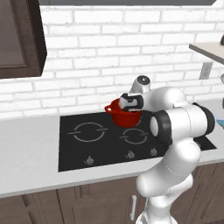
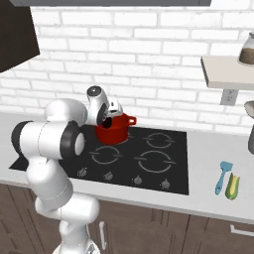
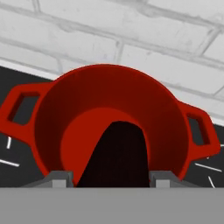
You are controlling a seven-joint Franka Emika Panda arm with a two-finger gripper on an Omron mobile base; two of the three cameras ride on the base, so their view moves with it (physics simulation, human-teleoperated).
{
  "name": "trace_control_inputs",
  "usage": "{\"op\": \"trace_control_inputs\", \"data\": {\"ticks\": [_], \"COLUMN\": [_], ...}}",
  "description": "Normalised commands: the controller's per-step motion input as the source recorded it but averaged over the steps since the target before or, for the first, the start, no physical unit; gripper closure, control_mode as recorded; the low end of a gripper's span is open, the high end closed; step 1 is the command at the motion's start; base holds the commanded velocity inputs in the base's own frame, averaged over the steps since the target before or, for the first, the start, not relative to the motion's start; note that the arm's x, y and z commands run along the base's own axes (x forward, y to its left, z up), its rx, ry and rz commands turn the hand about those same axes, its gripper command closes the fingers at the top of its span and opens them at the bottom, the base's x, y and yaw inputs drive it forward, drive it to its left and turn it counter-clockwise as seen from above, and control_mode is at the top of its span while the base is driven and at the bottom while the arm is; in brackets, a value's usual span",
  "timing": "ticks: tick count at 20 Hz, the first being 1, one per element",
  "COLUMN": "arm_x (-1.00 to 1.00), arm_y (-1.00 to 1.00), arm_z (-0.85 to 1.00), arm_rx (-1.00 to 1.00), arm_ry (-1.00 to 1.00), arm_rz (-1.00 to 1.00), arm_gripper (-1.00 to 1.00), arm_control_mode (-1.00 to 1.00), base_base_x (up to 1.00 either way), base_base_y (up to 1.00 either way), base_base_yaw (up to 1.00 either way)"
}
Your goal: Put the corn and avocado in the pot. Retrieve the spatula and lightly stir the vegetables in the pot.
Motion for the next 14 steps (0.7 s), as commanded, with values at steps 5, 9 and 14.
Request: {"op": "trace_control_inputs", "data": {"ticks": [5,9,14], "arm_x": [0.02,0.00,0.00], "arm_y": [0.00,0.00,0.00], "arm_z": [-0.13,-0.13,-0.10], "arm_rx": [0.00,0.00,0.00], "arm_ry": [0.00,0.00,0.00], "arm_rz": [0.00,0.00,0.00], "arm_gripper": [1.00,1.00,1.00], "arm_control_mode": [-1.00,-1.00,-1.00], "base_base_x": [0.00,0.00,0.00], "base_base_y": [0.00,0.00,0.00], "base_base_yaw": [0.00,0.00,0.00]}}
